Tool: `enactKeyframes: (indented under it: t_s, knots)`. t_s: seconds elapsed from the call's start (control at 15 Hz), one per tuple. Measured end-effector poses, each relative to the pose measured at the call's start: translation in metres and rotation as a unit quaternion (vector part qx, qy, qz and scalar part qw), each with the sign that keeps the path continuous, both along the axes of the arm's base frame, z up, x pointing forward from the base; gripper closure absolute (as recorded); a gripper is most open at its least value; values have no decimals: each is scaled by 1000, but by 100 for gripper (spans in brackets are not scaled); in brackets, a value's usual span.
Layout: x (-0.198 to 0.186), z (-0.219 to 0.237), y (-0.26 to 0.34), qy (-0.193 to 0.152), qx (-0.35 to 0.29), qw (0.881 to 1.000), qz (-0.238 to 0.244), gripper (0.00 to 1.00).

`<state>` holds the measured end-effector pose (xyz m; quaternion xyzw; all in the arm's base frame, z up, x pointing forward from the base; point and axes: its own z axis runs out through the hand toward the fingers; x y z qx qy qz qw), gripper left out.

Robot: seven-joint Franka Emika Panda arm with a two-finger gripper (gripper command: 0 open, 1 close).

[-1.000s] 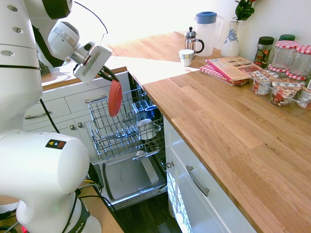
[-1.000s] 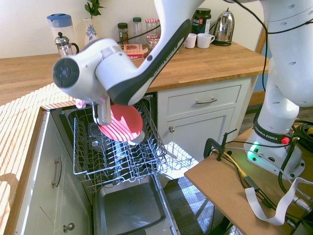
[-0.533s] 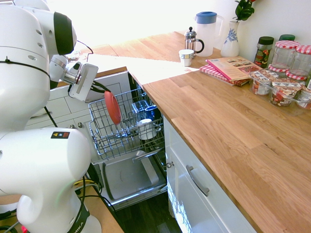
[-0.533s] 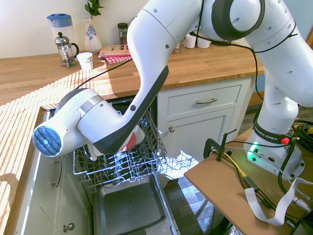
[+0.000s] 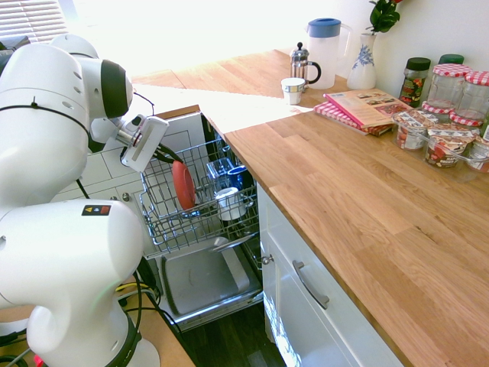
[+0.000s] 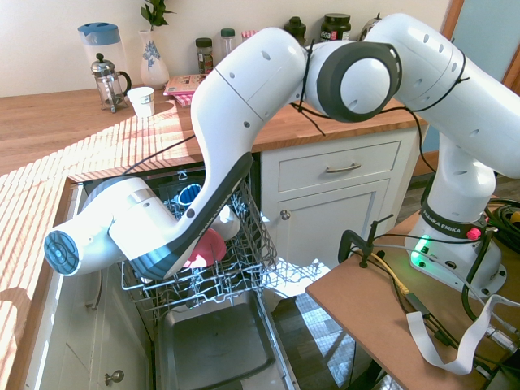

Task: Put the plate in the dishwasher

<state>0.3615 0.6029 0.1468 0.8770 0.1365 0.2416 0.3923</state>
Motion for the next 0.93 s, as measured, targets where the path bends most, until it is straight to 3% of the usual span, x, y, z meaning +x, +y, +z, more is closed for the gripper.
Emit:
enactKeyframes:
  t_s: [0.4, 0.67, 0.93]
  knots:
    - [8, 15, 13, 61, -8, 996, -57, 0]
    - [6, 58, 25, 103, 2, 991, -89, 0]
    - [26, 73, 18, 110, 1, 988, -107, 0]
